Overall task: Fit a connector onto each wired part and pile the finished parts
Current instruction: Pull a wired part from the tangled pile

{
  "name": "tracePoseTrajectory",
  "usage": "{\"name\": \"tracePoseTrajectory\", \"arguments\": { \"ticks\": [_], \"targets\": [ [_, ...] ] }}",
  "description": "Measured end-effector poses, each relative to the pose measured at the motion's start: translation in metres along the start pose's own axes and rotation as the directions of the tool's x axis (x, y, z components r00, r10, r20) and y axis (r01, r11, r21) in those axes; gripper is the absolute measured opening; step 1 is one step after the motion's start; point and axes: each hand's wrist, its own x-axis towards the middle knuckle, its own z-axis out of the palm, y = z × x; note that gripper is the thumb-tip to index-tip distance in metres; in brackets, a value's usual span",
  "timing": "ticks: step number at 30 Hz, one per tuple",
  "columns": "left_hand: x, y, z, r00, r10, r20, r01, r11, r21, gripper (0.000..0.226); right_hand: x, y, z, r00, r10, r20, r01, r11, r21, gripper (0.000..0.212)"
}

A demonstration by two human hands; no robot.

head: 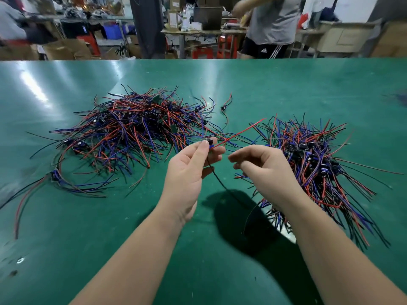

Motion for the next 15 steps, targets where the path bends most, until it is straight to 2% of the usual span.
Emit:
{"name": "tracePoseTrajectory", "arguments": {
  "ticks": [3, 5, 11, 15],
  "targets": [
    [-0.0035, -0.0014, 0.0020, 0.992, -0.037, 0.120, 0.041, 0.999, -0.030, 0.023, 0.0018, -0.0006, 0.0032, 0.994, 0.099, 0.053, -0.108, 0.973, 0.205, 0.025],
    [-0.0058, -0.0044, 0.0027, 0.982, -0.052, 0.182, 0.052, 0.999, 0.004, 0.023, 0.0004, -0.0031, 0.0059, 0.988, 0.123, 0.099, -0.152, 0.908, 0.390, 0.016],
    [-0.0082, -0.0073, -0.0014, 0.946, -0.111, 0.304, 0.080, 0.990, 0.113, 0.029, 0.0028, -0.0021, 0.0025, 0.993, 0.080, 0.088, -0.113, 0.864, 0.490, 0.020],
    [-0.0081, -0.0056, -0.0036, 0.901, -0.194, 0.389, 0.162, 0.980, 0.112, 0.025, 0.0020, -0.0028, -0.0015, 0.986, 0.042, 0.162, -0.132, 0.791, 0.598, 0.017]
  ]
}}
